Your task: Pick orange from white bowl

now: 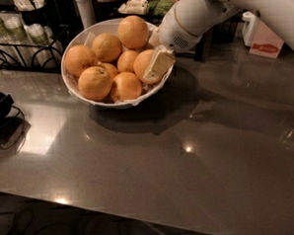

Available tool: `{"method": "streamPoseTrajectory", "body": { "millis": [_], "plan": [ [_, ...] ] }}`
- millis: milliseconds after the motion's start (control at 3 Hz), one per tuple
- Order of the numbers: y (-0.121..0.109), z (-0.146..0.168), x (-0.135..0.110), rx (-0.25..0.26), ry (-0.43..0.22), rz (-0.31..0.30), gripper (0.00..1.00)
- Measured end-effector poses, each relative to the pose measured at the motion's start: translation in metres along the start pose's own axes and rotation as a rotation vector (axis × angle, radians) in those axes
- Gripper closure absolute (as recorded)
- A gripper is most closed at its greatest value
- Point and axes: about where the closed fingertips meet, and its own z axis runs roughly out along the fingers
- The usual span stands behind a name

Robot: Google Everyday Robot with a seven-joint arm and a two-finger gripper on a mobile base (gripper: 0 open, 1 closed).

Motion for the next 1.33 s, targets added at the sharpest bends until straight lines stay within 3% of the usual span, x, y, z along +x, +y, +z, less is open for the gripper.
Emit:
{"method": "streamPoseTrajectory", "body": {
  "millis": [667,1333],
  "plan": [
    [0.008,0.021,0.0,-0.054,0.01,-0.001,0.28],
    [0.013,0.039,0.008,-0.094,0.026,0.014,0.3]
  ]
}}
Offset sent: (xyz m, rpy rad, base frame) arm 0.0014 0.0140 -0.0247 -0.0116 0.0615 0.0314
